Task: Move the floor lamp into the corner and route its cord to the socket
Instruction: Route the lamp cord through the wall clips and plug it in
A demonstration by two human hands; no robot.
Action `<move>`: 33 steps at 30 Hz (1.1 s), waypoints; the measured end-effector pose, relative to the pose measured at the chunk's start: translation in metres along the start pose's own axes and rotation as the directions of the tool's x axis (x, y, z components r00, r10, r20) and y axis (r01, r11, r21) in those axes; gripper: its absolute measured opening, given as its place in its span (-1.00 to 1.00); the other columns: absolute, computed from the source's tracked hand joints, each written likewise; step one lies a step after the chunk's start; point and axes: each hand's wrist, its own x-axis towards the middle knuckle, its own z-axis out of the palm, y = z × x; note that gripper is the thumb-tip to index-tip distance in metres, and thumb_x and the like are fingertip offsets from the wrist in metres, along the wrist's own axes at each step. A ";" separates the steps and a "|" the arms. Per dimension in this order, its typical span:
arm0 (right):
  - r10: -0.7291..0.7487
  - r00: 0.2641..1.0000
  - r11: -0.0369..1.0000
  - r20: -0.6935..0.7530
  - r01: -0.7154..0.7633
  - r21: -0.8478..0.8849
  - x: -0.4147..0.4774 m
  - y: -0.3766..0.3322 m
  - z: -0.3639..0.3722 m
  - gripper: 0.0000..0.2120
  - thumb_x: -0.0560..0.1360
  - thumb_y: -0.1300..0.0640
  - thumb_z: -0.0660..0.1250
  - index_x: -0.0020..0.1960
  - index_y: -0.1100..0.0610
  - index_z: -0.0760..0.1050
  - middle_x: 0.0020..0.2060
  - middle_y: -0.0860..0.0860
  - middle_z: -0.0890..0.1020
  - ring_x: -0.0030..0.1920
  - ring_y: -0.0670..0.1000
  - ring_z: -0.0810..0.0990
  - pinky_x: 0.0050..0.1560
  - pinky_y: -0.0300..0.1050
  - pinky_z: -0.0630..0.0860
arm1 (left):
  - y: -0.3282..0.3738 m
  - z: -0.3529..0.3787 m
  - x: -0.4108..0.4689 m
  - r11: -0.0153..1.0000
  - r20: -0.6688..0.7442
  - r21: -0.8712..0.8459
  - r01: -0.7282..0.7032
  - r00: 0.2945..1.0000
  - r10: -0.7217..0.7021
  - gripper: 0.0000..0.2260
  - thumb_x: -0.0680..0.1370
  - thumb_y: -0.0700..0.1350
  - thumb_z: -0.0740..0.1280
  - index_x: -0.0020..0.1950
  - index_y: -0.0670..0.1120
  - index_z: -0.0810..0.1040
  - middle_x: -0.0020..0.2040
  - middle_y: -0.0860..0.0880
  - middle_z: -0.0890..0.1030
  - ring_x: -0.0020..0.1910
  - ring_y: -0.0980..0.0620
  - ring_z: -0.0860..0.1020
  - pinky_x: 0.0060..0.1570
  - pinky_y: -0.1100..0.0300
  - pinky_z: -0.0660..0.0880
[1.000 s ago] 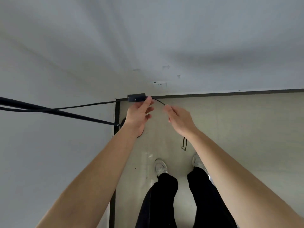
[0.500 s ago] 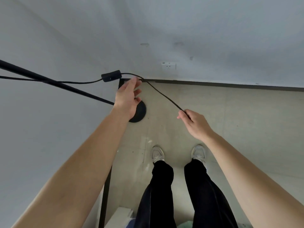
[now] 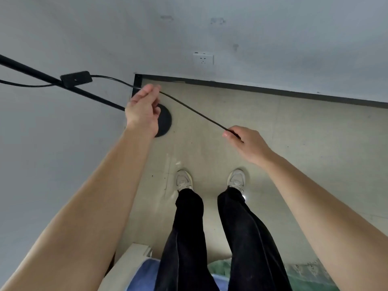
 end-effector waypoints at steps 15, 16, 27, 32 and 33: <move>-0.043 0.999 0.999 0.026 0.043 0.017 0.028 -0.020 -0.021 -0.57 0.62 -0.22 0.10 0.03 0.04 0.60 -0.41 0.00 0.57 -0.35 -0.03 0.56 -0.20 0.02 0.52 | -0.065 0.045 -0.011 0.982 0.323 0.077 0.171 0.928 -0.187 -0.90 0.61 -0.11 0.35 -0.05 -0.08 0.63 -0.12 -0.02 0.68 -0.26 0.11 0.54 -0.31 0.23 0.45; -0.036 0.999 0.999 0.018 0.035 0.026 0.034 -0.016 -0.019 -0.57 0.62 -0.23 0.08 0.06 0.02 0.60 -0.36 0.01 0.60 -0.30 0.00 0.59 -0.15 0.03 0.54 | -0.063 0.048 -0.002 0.988 0.309 0.069 0.138 0.939 -0.153 -0.89 0.60 -0.12 0.35 -0.09 -0.08 0.64 -0.15 -0.02 0.67 -0.26 0.11 0.54 -0.31 0.24 0.45; -0.034 0.925 0.982 -0.377 0.101 0.161 0.149 0.012 0.016 -0.78 0.58 -0.18 0.23 -0.03 -0.08 0.54 -0.45 -0.17 0.49 -0.40 -0.19 0.46 -0.30 -0.22 0.35 | -0.037 0.047 0.150 0.990 0.243 -0.138 -0.037 0.968 0.070 -0.90 0.54 -0.10 0.43 -0.05 -0.13 0.64 -0.20 -0.03 0.68 -0.30 0.13 0.61 -0.33 0.25 0.52; -0.126 0.883 0.964 -0.451 0.216 0.154 0.218 0.005 0.018 -0.82 0.56 -0.17 0.27 -0.11 -0.12 0.55 -0.51 -0.14 0.44 -0.47 -0.15 0.39 -0.40 -0.34 0.33 | -0.033 0.064 0.208 0.981 0.315 -0.193 -0.016 0.946 0.077 -0.88 0.57 -0.08 0.41 -0.03 -0.13 0.60 -0.16 -0.05 0.69 -0.28 0.11 0.62 -0.35 0.25 0.52; -0.145 0.878 0.959 -0.456 0.238 0.153 0.231 0.005 0.019 -0.82 0.56 -0.18 0.27 -0.11 -0.13 0.56 -0.51 -0.14 0.44 -0.48 -0.15 0.38 -0.41 -0.35 0.34 | -0.034 0.067 0.218 0.984 0.358 -0.177 -0.012 0.931 0.075 -0.86 0.57 -0.06 0.41 -0.01 -0.13 0.60 -0.15 -0.05 0.70 -0.28 0.11 0.63 -0.34 0.25 0.52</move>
